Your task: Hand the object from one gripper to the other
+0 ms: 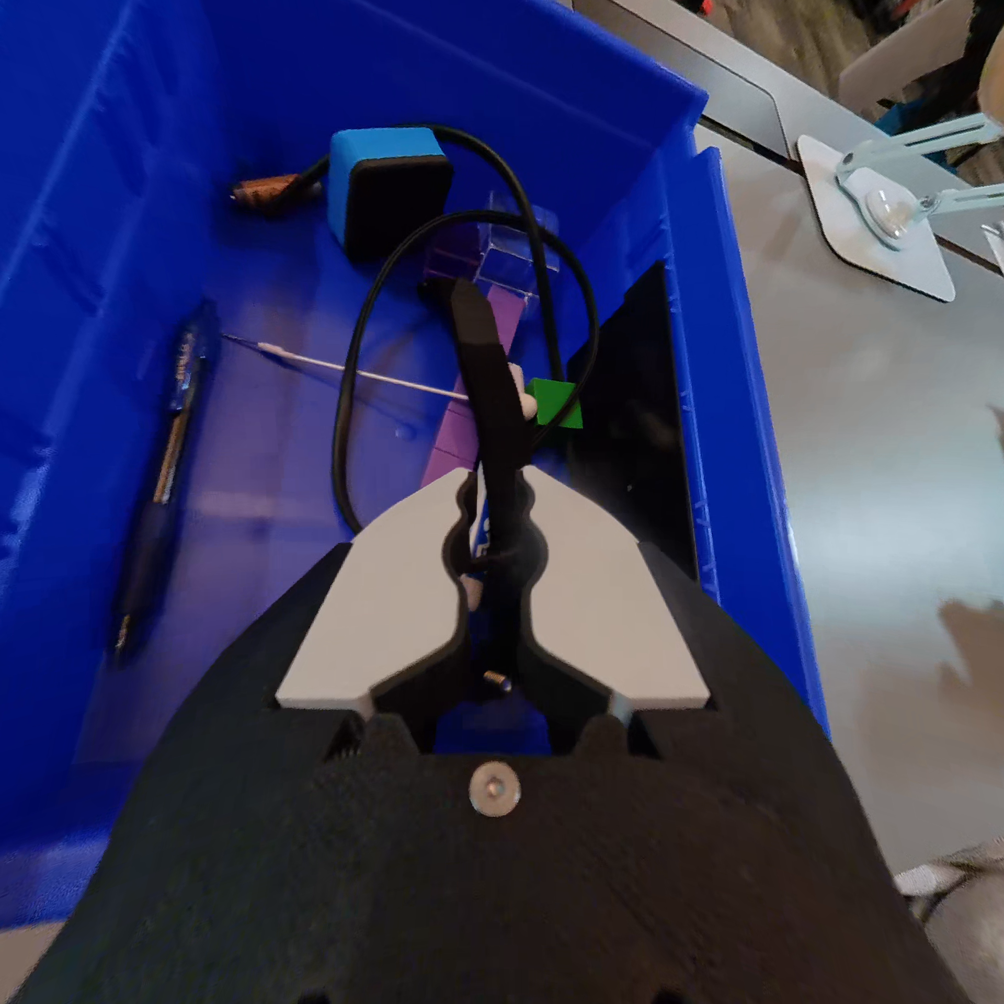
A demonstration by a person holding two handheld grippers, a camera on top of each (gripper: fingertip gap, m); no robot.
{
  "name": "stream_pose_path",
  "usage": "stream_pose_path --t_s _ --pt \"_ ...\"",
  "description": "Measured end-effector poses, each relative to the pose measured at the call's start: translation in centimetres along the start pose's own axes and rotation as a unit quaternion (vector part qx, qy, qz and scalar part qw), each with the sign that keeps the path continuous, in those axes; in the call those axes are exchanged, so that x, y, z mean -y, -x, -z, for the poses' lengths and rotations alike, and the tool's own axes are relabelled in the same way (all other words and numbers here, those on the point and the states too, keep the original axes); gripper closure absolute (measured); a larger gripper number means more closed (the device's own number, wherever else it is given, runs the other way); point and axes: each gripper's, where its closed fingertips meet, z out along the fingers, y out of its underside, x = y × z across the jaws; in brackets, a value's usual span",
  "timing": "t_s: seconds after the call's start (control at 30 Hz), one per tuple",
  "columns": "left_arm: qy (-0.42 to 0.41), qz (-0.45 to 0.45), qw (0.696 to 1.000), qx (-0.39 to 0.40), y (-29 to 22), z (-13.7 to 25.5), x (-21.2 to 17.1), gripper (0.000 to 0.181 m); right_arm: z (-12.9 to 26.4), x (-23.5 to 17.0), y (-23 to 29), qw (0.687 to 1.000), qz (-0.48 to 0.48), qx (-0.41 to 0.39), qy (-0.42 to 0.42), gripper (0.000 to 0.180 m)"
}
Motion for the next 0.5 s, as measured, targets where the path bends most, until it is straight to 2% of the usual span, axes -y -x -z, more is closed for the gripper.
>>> stream_pose_path --t_s 0.1,0.2,0.33,0.43,0.47,0.5 --pt "0.006 0.011 1.0 -0.015 -0.7 -1.1 0.3 0.159 0.2 -0.6 0.2 1.0 0.019 -0.016 0.013 0.14" --pt "0.059 0.001 0.997 0.043 0.5 -1.9 -0.6 0.144 0.8 -0.7 0.0 0.998 0.039 -0.04 0.007 0.134" --pt "0.116 -0.012 0.992 0.051 0.4 -2.9 -1.9 0.141 1.5 -0.7 0.0 0.998 0.043 -0.051 -0.004 0.132" --pt "0.124 -0.02 0.991 0.041 0.1 -3.1 -2.0 0.139 1.8 -0.6 -0.1 0.998 0.037 -0.053 -0.008 0.132" --pt "0.125 -0.02 0.991 0.038 0.0 -3.2 -2.0 0.141 1.8 -0.6 -0.1 0.998 0.035 -0.053 -0.009 0.133" --pt "0.129 -0.022 0.991 0.035 -0.1 -3.2 -2.1 0.153 1.8 -0.6 -0.2 0.998 0.034 -0.053 -0.009 0.133"
